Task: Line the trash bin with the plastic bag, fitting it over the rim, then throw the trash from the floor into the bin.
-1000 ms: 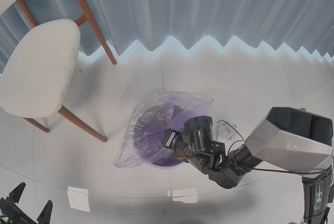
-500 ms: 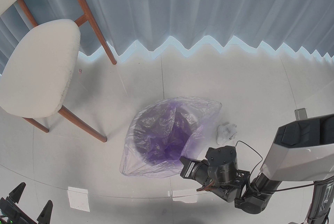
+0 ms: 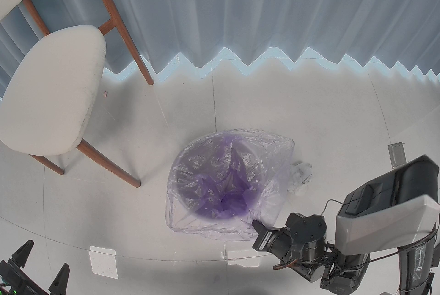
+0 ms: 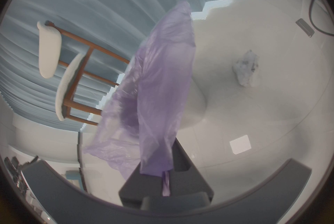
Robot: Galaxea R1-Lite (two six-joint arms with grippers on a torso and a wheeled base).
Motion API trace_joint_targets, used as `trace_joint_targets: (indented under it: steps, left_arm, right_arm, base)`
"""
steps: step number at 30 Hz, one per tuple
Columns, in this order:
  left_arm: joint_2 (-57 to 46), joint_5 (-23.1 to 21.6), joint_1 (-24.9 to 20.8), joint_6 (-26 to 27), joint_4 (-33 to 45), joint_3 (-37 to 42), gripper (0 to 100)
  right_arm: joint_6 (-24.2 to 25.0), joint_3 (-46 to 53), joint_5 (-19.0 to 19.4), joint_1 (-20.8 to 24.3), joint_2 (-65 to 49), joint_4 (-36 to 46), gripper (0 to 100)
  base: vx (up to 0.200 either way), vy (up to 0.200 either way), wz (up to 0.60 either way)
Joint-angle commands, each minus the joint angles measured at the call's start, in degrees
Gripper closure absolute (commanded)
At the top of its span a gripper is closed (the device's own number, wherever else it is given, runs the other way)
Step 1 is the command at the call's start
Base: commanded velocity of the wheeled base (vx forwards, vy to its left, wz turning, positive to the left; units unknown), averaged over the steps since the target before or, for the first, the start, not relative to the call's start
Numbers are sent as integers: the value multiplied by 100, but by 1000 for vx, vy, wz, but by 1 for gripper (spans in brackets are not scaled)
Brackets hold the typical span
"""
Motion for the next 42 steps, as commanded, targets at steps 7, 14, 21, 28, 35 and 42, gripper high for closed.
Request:
trace_joint_targets:
  steps: [7, 14, 21, 28, 35, 42]
  left_arm:
    - [12, -2, 0, -1, -9, 101, 0]
    - [12, -2, 0, -10, -44, 101, 0]
    - [12, -2, 0, -1, -44, 101, 0]
    - [12, -55, 0, 52, -26, 101, 0]
    - [188, -11, -87, -370, -158, -655, 0]
    - [2156, -257, -1476, -502, -105, -2043, 0]
  right_arm:
    - [38, 172, -118, 38, 261, -124, 0]
    - [90, 444, -109, 91, -433, -115, 0]
    - [196, 1086, -109, 100, -1163, -124, 0]
    - [310, 1429, -118, 91, -1962, -124, 0]
    - [354, 1525, -232, 91, -2648, -115, 0]
    - [433, 1886, -232, 126, -2516, -124, 0]
  base:
    - [0, 0, 0]
    - [0, 0, 0]
    - [0, 0, 0]
    - [0, 0, 0]
    - [0, 0, 0]
    - [0, 0, 0]
